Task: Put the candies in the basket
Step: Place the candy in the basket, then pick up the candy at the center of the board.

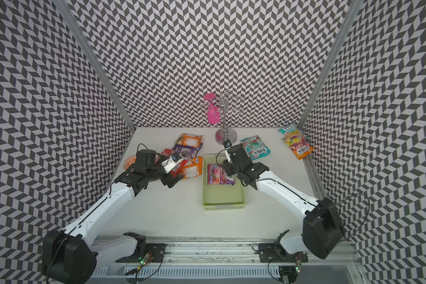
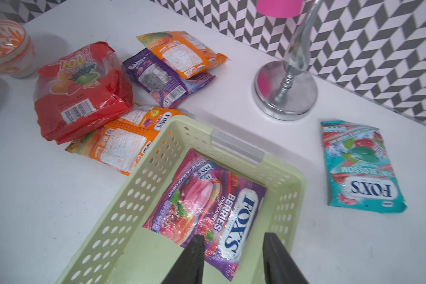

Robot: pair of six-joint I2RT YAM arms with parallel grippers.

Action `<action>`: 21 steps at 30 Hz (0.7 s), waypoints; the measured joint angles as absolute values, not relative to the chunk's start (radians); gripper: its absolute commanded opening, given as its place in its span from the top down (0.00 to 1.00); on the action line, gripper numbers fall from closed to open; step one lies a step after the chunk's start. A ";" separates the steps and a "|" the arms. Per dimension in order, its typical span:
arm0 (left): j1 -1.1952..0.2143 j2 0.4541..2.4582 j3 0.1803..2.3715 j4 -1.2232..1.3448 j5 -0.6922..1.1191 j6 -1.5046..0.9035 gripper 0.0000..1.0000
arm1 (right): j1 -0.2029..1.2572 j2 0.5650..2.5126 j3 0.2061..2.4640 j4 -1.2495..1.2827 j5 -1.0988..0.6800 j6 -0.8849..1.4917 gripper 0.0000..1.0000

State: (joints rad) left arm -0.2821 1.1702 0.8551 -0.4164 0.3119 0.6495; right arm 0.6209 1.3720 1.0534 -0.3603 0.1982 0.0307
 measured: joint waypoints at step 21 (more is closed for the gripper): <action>-0.425 1.305 0.720 -0.208 0.097 0.879 0.13 | 0.507 0.952 0.665 -0.070 0.385 0.017 0.01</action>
